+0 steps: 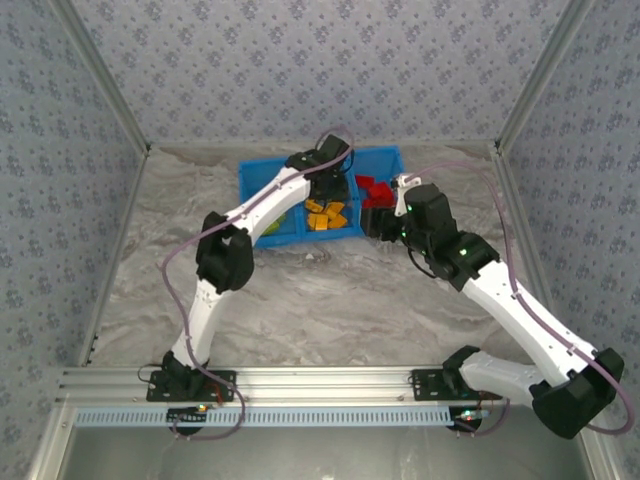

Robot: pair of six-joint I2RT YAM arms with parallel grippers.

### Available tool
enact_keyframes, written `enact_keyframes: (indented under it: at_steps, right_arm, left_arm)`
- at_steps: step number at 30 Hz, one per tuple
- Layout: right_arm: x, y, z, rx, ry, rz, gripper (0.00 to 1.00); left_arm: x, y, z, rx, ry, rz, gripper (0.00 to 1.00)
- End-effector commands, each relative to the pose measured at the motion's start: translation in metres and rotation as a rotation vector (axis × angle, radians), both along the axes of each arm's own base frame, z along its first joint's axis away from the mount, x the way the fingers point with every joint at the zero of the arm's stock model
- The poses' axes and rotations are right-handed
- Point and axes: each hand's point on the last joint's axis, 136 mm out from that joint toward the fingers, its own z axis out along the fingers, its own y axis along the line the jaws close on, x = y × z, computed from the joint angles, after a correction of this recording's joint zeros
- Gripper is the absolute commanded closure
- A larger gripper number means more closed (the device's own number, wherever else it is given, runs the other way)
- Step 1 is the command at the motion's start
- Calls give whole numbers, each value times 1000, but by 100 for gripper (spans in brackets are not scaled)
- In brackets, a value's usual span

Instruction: Sort the legos into containers by color

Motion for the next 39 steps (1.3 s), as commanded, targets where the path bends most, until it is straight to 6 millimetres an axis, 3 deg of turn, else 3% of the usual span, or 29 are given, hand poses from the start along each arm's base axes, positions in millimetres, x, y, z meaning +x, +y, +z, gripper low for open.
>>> enact_keyframes:
  at_steps: [1, 14, 20, 28, 33, 37, 38, 39]
  right_arm:
    - [8, -1, 18, 6, -64, -26, 29]
    - [5, 2, 8, 23, -18, -31, 29]
    - [2, 7, 6, 6, -23, -8, 29]
    - [-1, 17, 21, 26, -152, 34, 28]
    - [0, 10, 30, 9, -192, 0, 27]
    - [0, -2, 40, -19, -205, -42, 24]
    - [0, -6, 42, -36, -203, -54, 23]
    - [0, -11, 45, -50, -202, -68, 22]
  left_arm:
    - [-1, -6, 1, -23, 27, -33, 71]
    - [16, -8, -31, -94, 96, -38, 66]
    - [18, -6, -27, -107, 101, -43, 51]
    - [17, 6, 16, -87, 27, -8, 37]
    - [7, 23, 68, -79, -57, 26, 28]
    - [-13, 46, 115, -92, -127, 71, 21]
    - [-20, 56, 127, -94, -144, 84, 17]
    - [-27, 64, 136, -96, -155, 95, 3]
